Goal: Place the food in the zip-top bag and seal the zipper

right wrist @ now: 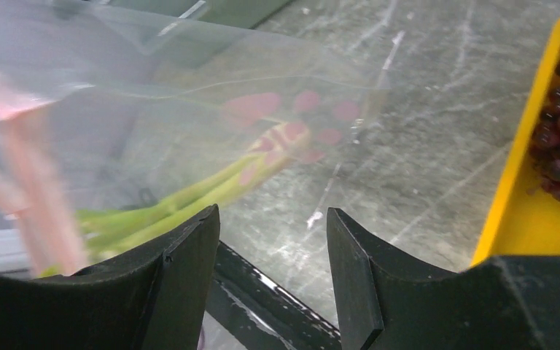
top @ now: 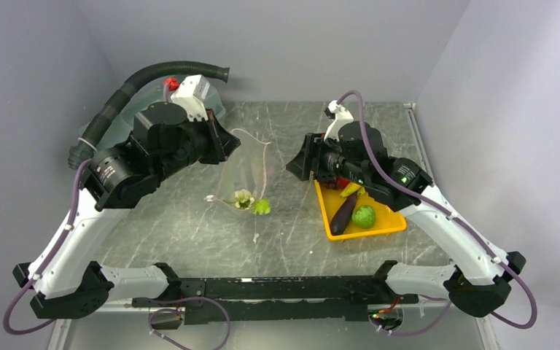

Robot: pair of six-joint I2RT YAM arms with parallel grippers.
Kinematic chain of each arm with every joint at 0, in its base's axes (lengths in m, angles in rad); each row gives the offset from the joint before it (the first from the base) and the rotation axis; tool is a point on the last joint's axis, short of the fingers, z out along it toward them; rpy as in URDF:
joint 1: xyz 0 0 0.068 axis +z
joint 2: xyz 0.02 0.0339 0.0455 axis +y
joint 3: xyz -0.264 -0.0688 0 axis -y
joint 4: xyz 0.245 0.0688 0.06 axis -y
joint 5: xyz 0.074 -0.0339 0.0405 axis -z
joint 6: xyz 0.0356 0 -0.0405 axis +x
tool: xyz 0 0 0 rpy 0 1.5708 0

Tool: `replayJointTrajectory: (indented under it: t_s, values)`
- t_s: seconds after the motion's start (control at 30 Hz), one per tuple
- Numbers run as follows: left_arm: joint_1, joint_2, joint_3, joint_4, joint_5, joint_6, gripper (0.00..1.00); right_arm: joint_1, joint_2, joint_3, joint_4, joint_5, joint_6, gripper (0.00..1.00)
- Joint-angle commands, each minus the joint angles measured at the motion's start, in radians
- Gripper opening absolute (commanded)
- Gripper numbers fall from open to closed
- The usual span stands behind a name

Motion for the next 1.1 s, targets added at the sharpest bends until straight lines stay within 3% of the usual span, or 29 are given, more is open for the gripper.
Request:
replayJointTrajectory:
  t_s: [0.0, 0.2, 0.5, 0.73, 1.07]
  values:
    - [-0.001, -0.018, -0.022, 0.061, -0.055, -0.027, 0.00, 0.060, -0.036, 0.062, 0.119, 0.024, 0.022, 0.60]
    - [-0.001, -0.012, -0.040, 0.068, -0.076, -0.030, 0.00, 0.134, -0.004, 0.116, 0.155, 0.018, 0.017, 0.61]
    - [-0.001, -0.012, -0.051, 0.073, -0.090, -0.031, 0.00, 0.235, 0.103, 0.223, 0.119, 0.134, -0.026, 0.61]
    - [0.002, -0.021, -0.062, 0.081, -0.083, -0.027, 0.00, 0.300, 0.259, 0.411, -0.025, 0.301, -0.069, 0.61]
    - [0.006, -0.037, -0.072, 0.079, -0.076, -0.019, 0.00, 0.317, 0.461, 0.604, -0.273, 0.534, -0.095, 0.44]
